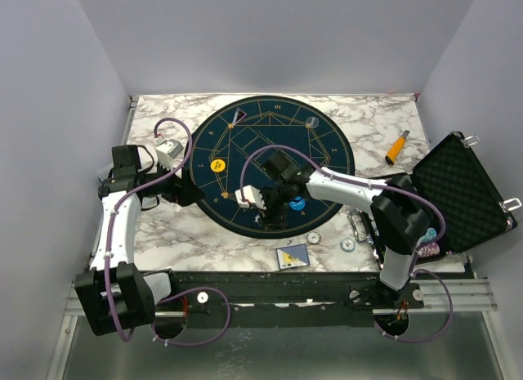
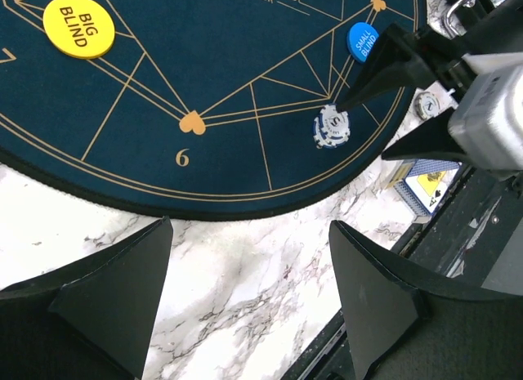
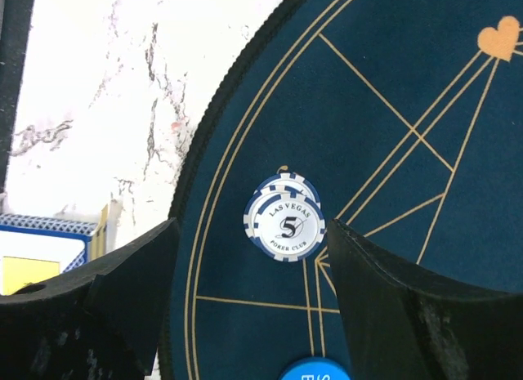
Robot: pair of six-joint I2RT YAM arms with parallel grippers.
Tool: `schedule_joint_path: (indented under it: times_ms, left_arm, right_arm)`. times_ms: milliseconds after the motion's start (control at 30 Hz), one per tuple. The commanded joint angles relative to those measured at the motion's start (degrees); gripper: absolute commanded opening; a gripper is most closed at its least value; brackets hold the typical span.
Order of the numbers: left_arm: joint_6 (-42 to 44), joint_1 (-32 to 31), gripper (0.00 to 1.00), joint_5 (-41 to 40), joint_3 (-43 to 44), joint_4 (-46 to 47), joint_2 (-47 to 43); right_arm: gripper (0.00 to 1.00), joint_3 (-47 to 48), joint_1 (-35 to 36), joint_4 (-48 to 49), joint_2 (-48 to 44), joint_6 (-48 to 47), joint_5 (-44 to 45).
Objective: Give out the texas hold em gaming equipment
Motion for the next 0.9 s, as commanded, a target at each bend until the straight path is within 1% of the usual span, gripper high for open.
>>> schedule_joint_path:
  times_ms: [0, 367, 467, 667, 867]
  left_arm:
    - [-0.08, 0.46, 0.80, 2.99, 0.44, -0.62, 0.14]
    - [0.25, 0.45, 0.80, 2.86, 0.71, -0.50, 0.27]
    - [0.35, 0.46, 0.79, 3.04, 0.79, -0.62, 0.46]
    - [0.52, 0.46, 0.79, 3.06, 0.71, -0.56, 0.58]
    - [0.30, 0.48, 0.79, 3.53, 0.99, -0.54, 0.92]
  right_arm:
    - [0.76, -1.44, 0.76, 3.03, 2.89, -3.40, 3.64]
    - [0.76, -1.85, 0.99, 6.28, 5.67, -3.18, 6.27]
    - [0.75, -1.80, 1.00, 6.59, 6.12, -2.98, 6.47]
    - [0.65, -1.31, 0.99, 5.54, 6.00, -3.08, 6.82]
    - [0.51, -1.19, 1.03, 5.13, 5.27, -2.77, 7.73]
